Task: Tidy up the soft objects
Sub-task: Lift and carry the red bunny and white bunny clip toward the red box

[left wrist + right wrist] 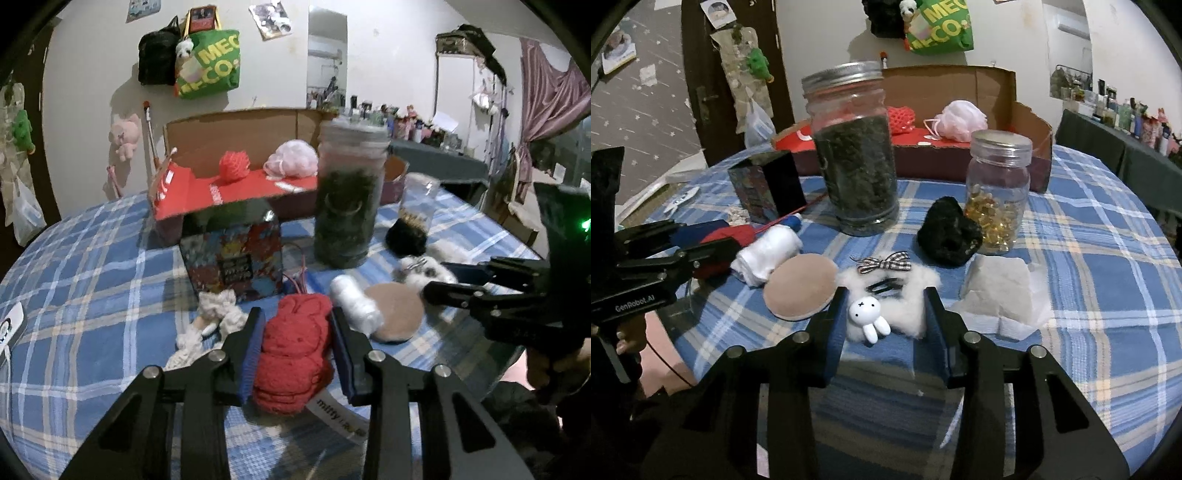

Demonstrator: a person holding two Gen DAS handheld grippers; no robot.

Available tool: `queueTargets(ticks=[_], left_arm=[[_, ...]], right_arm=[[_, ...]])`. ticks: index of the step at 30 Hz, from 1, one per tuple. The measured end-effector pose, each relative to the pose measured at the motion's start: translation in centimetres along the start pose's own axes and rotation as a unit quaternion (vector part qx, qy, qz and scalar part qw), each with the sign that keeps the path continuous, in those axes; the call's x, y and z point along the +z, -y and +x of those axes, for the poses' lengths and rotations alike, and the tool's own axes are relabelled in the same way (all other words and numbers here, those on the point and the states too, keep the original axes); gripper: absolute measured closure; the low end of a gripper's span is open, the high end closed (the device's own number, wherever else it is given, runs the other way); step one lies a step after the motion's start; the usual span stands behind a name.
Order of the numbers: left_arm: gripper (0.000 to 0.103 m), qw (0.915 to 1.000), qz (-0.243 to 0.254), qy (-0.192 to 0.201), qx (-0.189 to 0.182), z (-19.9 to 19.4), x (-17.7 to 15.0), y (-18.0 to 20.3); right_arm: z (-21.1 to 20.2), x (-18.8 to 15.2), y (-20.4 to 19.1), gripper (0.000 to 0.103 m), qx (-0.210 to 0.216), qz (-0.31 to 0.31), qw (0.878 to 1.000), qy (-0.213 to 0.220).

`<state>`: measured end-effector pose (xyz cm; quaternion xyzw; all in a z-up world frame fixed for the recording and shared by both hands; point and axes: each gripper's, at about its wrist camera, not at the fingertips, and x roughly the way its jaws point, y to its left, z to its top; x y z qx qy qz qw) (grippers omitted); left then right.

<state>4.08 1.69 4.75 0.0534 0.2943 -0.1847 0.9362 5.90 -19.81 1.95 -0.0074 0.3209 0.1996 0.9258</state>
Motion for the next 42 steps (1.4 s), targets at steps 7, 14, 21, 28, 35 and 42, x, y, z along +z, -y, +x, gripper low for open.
queueTargets(ticks=[7, 14, 21, 28, 35, 42], left_arm=[[0.065, 0.9998, 0.003, 0.016, -0.009, -0.8, 0.9, 0.5], [0.065, 0.9998, -0.017, 0.01, 0.001, -1.1, 1.0, -0.8], [0.065, 0.999, -0.037, 0.014, 0.023, -2.4, 1.1, -3.3], [0.065, 0.9978, -0.043, 0.004, 0.051, -2.8, 1.6, -6.0], [0.065, 0.998, -0.031, -0.018, 0.052, -1.2, 2.4, -9.0], [0.065, 0.9985, 0.003, -0.034, 0.043, 1.2, 3.8, -10.9]], right_arm=[[-1.4, 0.9, -0.5, 0.065, -0.005, -0.013, 1.0, 0.025], [-1.8, 1.0, 0.0, 0.065, -0.009, -0.006, 1.0, 0.023], [-3.0, 1.1, 1.2, 0.065, -0.029, -0.003, 0.999, 0.029], [-3.6, 1.2, 3.2, 0.065, -0.057, 0.001, 0.998, 0.021], [-3.1, 2.2, 6.0, 0.065, -0.069, 0.003, 0.998, 0.0], [-2.3, 3.9, 8.2, 0.065, -0.061, -0.005, 0.998, -0.012]])
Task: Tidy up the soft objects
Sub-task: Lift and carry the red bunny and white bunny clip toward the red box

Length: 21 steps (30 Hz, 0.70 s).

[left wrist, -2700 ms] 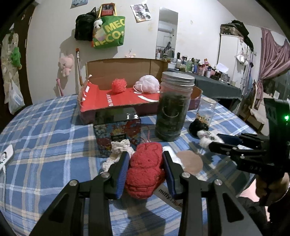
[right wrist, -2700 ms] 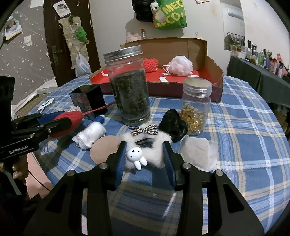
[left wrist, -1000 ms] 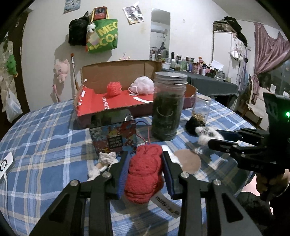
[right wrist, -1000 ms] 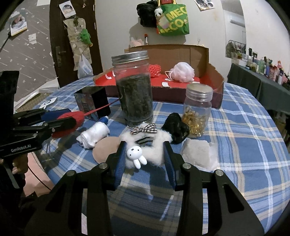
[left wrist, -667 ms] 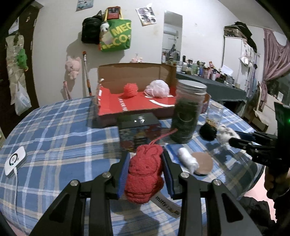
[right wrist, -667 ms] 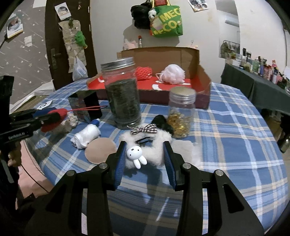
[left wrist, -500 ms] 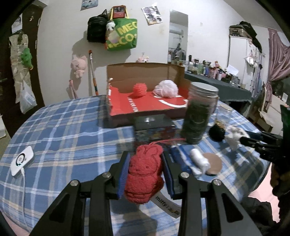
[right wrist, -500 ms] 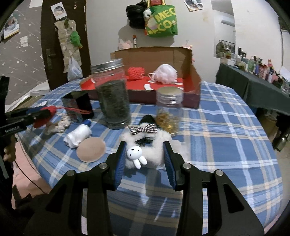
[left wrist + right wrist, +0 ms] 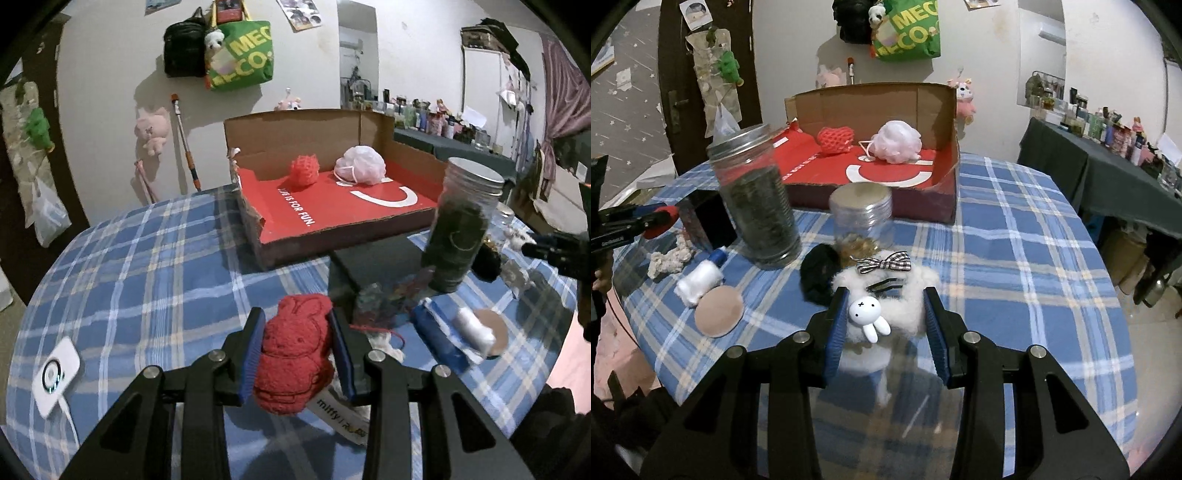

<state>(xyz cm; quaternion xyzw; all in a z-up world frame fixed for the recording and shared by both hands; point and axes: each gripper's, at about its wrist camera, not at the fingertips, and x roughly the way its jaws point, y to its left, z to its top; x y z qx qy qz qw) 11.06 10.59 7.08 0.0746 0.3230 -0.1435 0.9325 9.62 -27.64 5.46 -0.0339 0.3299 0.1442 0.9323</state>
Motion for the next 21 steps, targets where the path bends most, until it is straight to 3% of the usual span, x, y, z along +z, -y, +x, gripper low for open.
queueTargets(ticks=[13, 21], left_arm=[[0.065, 0.998, 0.057, -0.012, -0.024, 3.3, 3.0, -0.9], [0.065, 0.9975, 0.06, -0.016, -0.034, 3.9, 4.0, -1.0]], right_arm=[[2.8, 3.3, 2.3, 0.065, -0.006, -0.055, 0.998, -0.016], [3.6, 3.7, 3.0, 0.065, -0.005, -0.069, 0.997, -0.029]])
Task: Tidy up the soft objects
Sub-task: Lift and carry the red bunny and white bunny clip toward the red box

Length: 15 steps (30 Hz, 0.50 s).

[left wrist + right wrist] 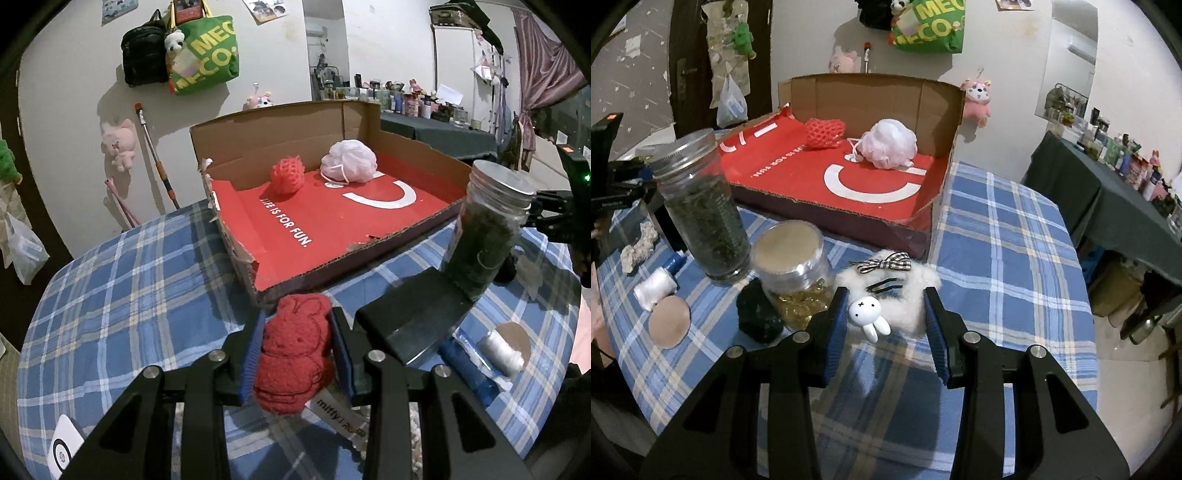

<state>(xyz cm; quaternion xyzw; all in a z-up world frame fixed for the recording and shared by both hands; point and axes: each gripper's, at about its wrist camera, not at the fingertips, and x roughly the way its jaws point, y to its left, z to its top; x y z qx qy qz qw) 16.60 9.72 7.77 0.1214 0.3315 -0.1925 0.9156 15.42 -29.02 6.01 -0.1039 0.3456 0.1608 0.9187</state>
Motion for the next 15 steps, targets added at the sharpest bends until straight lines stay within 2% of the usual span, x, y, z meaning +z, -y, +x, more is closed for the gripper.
queueTargets(ticks=[7, 15], left_arm=[[0.065, 0.9999, 0.013, -0.005, -0.002, 0.3, 0.7, 0.1], [0.065, 0.9995, 0.01, 0.008, -0.028, -0.3, 3.4, -0.6]], right_arm=[[0.1, 0.8, 0.2, 0.065, -0.001, -0.017, 1.0, 0.001], [0.0, 3.8, -0.1, 0.065, 0.007, -0.053, 0.999, 0.012]])
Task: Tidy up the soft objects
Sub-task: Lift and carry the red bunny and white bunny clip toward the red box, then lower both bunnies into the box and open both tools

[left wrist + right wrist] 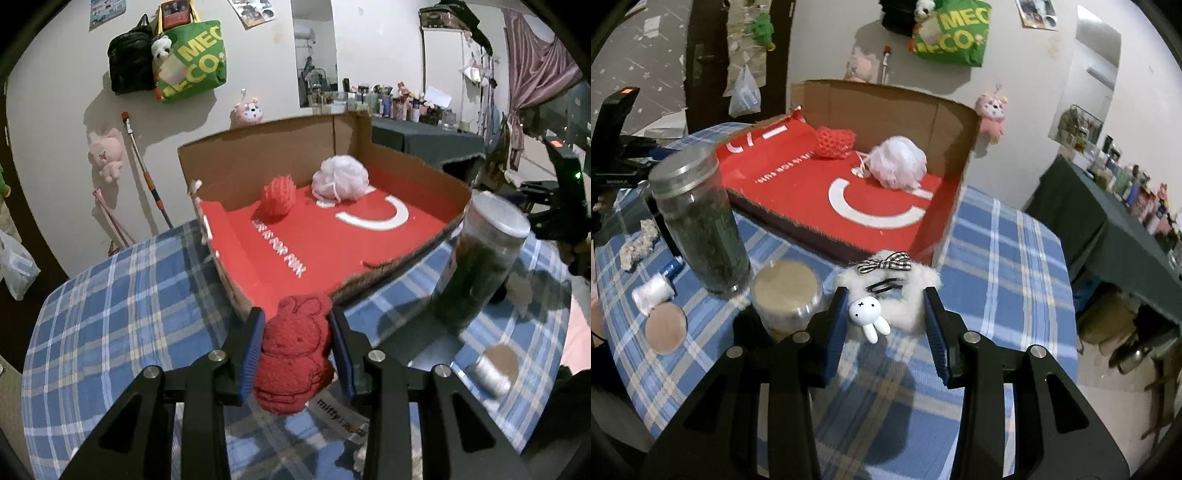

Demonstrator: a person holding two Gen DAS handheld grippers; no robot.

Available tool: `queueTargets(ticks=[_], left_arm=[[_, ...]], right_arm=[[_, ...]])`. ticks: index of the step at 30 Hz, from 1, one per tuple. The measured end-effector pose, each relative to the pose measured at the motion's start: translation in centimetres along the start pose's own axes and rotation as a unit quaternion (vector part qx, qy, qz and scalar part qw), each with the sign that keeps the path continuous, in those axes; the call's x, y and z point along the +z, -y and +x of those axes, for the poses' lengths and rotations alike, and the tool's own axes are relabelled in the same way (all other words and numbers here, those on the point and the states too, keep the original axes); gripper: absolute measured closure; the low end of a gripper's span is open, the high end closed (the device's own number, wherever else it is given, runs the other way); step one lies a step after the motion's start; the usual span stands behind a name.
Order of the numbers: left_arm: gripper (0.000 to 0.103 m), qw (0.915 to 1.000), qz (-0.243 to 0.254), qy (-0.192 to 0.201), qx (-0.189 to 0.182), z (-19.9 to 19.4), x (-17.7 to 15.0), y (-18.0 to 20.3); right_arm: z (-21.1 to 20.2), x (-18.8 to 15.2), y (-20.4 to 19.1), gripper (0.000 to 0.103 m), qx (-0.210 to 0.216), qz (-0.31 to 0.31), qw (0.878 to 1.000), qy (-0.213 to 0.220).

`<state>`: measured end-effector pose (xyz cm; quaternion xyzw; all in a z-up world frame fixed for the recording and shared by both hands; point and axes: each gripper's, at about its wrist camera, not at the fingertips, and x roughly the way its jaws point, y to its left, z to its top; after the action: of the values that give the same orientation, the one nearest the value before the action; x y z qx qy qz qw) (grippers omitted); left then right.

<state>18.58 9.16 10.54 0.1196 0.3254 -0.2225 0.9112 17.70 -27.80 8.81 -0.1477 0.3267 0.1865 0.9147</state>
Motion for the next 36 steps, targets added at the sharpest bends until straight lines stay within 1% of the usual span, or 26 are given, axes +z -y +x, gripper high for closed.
queueTargets(ticks=[2, 5, 7, 9, 12, 15, 19, 24, 26, 29, 33, 36], left_arm=[[0.065, 1.0, -0.003, 0.004, -0.008, 0.0, 0.9, 0.0], [0.065, 0.9999, -0.009, 0.005, -0.009, 0.4, 2.2, 0.1], [0.065, 0.9997, -0.02, 0.0, -0.012, 1.1, 3.1, 0.0], [0.065, 0.9994, -0.032, -0.007, -0.007, 1.9, 4.1, -0.2], [0.065, 0.9984, -0.052, -0.022, 0.0, 3.5, 5.5, -0.5], [0.065, 0.9972, -0.063, -0.036, 0.014, 5.3, 6.9, -0.8], [0.065, 0.9951, -0.079, -0.054, 0.024, 7.7, 8.8, -1.1], [0.065, 0.9929, -0.075, -0.079, 0.048, 10.6, 10.3, -1.3], [0.065, 0.9904, -0.069, -0.102, 0.062, 12.2, 10.5, -1.2], [0.065, 0.9866, -0.063, -0.128, 0.08, 14.2, 10.7, -1.2], [0.065, 0.9833, -0.056, -0.145, 0.095, 16.0, 10.9, -1.3], [0.065, 0.9827, -0.057, -0.143, 0.103, 16.4, 11.4, -1.4]], right_arm=[[0.2, 0.7, 0.2, 0.065, 0.003, -0.002, 1.0, 0.002], [0.6, 2.2, 0.8, 0.065, 0.015, 0.004, 1.0, 0.006], [1.0, 3.5, 1.0, 0.065, 0.03, 0.012, 0.999, 0.009], [1.6, 4.6, 1.1, 0.065, 0.038, 0.017, 0.999, 0.009], [3.2, 6.5, 1.2, 0.065, 0.053, 0.033, 0.998, 0.0], [5.8, 8.5, 1.3, 0.065, 0.064, 0.058, 0.996, -0.023], [9.1, 10.4, 1.3, 0.065, 0.048, 0.066, 0.995, -0.058], [13.2, 11.6, 1.4, 0.065, 0.025, 0.069, 0.991, -0.113], [14.9, 11.9, 1.3, 0.065, 0.008, 0.063, 0.988, -0.14], [16.6, 12.3, 1.3, 0.065, -0.004, 0.058, 0.984, -0.166], [18.3, 12.5, 1.4, 0.065, -0.012, 0.054, 0.98, -0.189], [19.2, 12.5, 1.8, 0.065, -0.021, 0.057, 0.979, -0.197]])
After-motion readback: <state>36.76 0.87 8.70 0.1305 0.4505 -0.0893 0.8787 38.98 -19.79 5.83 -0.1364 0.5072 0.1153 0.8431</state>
